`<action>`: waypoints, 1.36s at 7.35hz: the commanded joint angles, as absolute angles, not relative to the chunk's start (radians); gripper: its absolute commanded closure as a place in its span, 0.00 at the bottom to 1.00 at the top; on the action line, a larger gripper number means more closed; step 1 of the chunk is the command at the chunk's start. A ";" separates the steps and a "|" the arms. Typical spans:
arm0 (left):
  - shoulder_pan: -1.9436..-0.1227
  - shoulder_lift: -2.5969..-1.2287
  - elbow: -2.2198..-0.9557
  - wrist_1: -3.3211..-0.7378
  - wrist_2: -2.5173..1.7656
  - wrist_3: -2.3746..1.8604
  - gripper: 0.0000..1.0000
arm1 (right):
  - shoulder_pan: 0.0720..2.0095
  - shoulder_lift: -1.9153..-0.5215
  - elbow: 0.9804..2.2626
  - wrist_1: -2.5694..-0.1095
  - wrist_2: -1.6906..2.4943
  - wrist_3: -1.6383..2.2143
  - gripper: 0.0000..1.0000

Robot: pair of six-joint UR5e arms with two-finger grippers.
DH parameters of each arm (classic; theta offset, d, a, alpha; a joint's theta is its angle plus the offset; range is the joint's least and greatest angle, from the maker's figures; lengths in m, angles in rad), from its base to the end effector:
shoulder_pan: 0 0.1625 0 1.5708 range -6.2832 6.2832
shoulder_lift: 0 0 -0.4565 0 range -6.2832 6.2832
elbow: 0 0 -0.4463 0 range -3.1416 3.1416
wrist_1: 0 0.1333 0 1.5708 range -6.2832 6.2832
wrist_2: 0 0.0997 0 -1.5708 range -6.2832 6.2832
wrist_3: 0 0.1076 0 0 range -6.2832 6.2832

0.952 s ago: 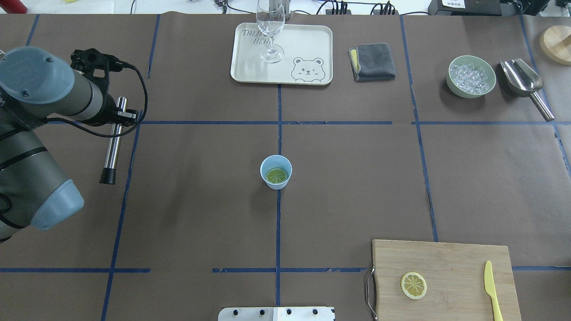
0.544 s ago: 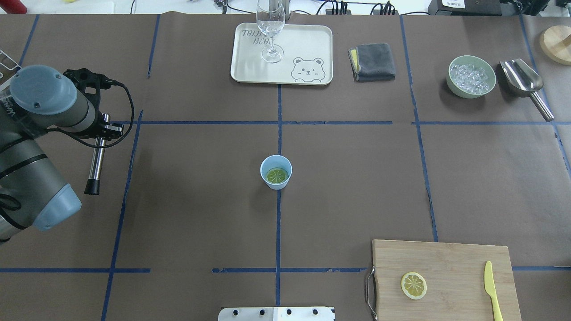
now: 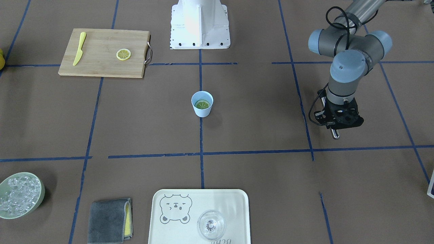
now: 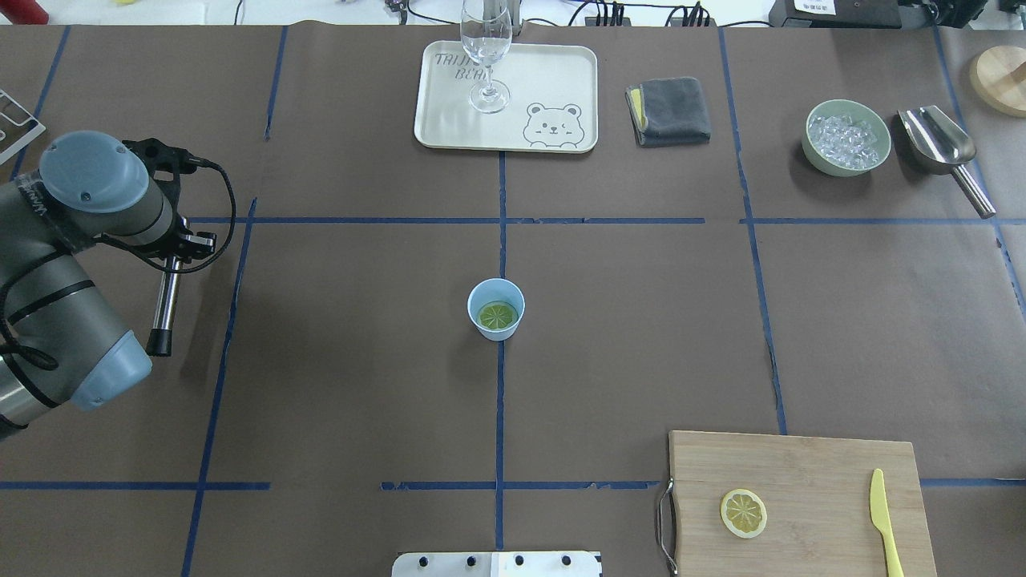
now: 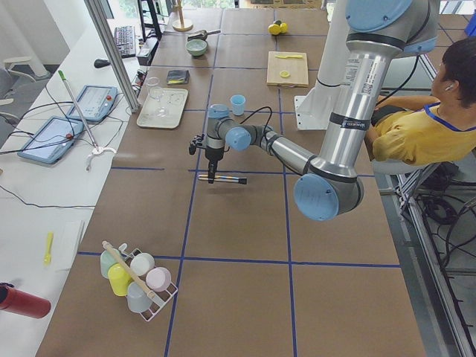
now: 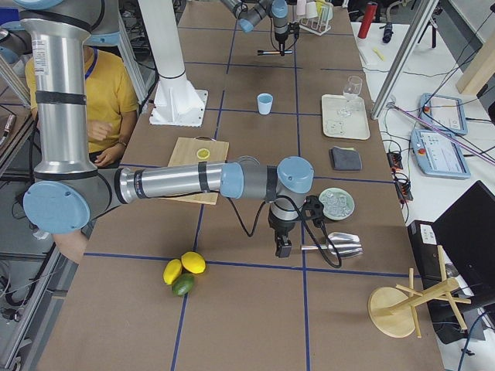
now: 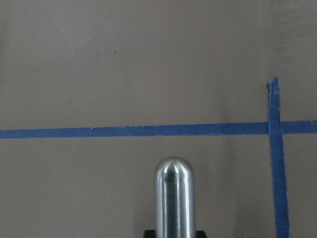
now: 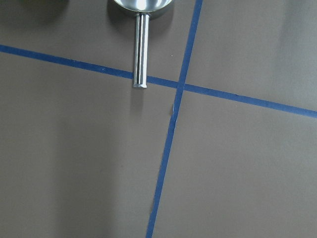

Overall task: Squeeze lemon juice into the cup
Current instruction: 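Lower the steel rod to its original spot and open the left gripper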

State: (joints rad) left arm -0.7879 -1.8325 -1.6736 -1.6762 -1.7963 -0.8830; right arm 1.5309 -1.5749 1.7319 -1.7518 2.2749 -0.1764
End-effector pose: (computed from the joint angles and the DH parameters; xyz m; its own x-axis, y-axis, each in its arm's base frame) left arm 0.3962 -0.5530 0.4927 0.8792 -0.0063 -0.4764 0.0794 0.9879 0.1334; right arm 0.0422 -0.5388 0.6336 0.7434 -0.1899 0.6413 0.1730 0.9808 0.0899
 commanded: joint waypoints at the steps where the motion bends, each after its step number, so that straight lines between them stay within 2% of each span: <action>1: -0.787 -1.833 -1.654 -1.694 -1.796 -0.877 0.82 | 1.531 -1.574 1.732 -1.752 2.275 -0.176 0.00; 2: -0.787 -1.833 -1.654 -1.694 -1.798 -0.876 0.27 | 1.531 -1.574 1.732 -1.752 2.273 -0.175 0.00; 3: -0.787 -1.833 -1.660 -1.695 -1.798 -0.871 0.00 | 1.531 -1.572 1.732 -1.752 2.272 -0.175 0.00; 8: -0.846 -1.856 -1.797 -1.726 -1.922 -0.773 0.00 | 1.531 -1.568 1.735 -1.752 2.273 -0.172 0.00; 10: -0.859 -1.891 -1.816 -1.726 -1.960 -0.773 0.00 | 1.542 -1.557 1.744 -1.752 2.275 -0.175 0.00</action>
